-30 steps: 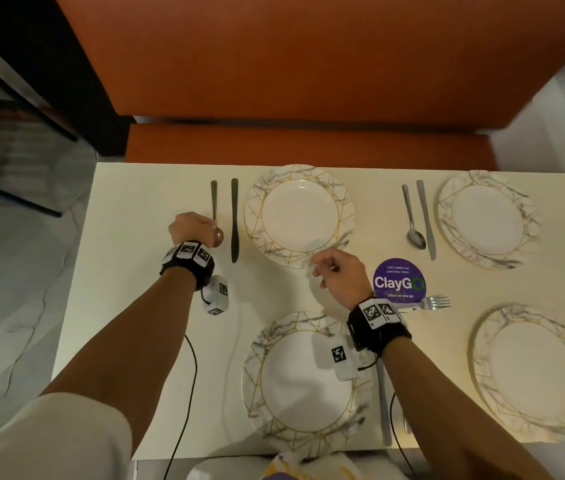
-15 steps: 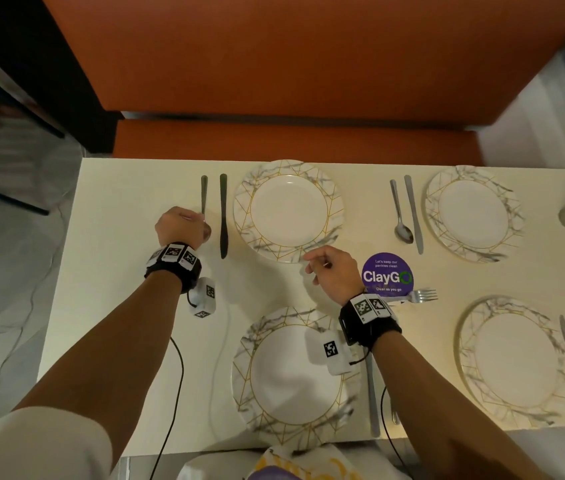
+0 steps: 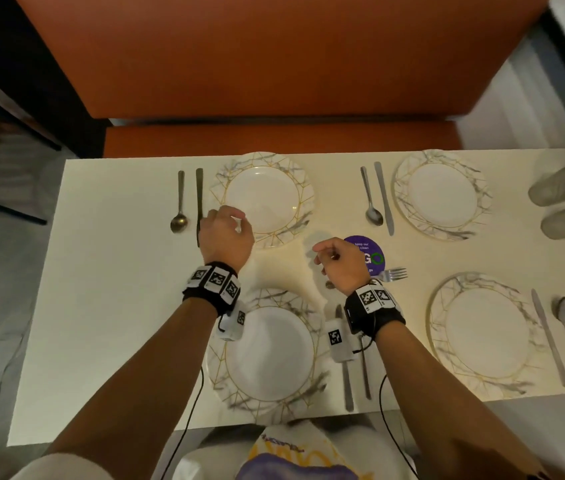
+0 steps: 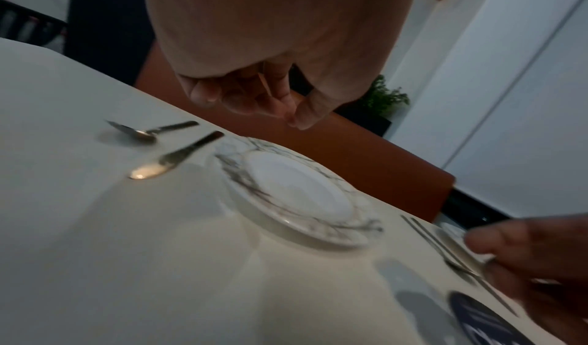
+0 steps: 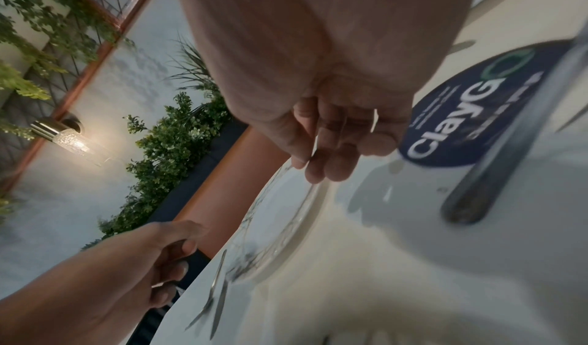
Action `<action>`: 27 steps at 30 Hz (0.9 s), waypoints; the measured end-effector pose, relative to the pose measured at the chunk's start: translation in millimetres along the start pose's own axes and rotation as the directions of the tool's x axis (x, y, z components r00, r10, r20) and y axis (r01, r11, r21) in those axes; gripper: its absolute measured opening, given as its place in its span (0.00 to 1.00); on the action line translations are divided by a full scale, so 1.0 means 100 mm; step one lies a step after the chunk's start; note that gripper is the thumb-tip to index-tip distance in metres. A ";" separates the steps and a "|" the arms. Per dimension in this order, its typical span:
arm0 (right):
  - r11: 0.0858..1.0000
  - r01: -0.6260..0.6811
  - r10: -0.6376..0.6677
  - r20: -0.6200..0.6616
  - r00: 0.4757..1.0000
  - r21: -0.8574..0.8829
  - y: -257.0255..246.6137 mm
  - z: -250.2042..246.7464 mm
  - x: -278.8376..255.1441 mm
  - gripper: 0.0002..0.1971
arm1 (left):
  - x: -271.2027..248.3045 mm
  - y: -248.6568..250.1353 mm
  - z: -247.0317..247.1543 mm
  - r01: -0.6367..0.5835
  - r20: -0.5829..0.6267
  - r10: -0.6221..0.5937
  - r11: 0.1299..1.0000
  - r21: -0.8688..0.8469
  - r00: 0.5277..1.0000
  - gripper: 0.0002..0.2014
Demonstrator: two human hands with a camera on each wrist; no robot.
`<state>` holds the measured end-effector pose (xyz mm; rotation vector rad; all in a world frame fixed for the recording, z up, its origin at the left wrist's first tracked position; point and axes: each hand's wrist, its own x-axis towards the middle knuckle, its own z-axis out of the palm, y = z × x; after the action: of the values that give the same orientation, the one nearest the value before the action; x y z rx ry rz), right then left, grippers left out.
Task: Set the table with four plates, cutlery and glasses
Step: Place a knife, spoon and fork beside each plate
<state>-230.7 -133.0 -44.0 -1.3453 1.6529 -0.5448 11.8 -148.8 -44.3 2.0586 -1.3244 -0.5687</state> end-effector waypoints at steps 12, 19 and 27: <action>0.837 -0.032 -0.001 -0.059 0.998 -0.546 0.91 -1.26 0.08 0.13 | -1.02 1.06 1.27 -0.086 0.474 0.108 0.994 -0.067 0.874 0.02; 0.806 -0.057 0.099 0.038 0.994 -0.589 1.08 -1.48 0.17 0.11 | -1.24 1.24 1.67 -0.125 0.557 0.027 0.983 0.138 0.830 0.06; 0.916 -0.073 0.103 0.054 0.993 -0.394 1.14 -1.51 0.20 0.08 | -1.30 1.34 1.70 -0.188 0.517 0.001 0.932 0.309 0.856 0.06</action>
<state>-419.1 -146.9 -67.4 -1.5441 1.8137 -0.1070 -236.8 -116.2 -69.3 2.1862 -1.9473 -0.9385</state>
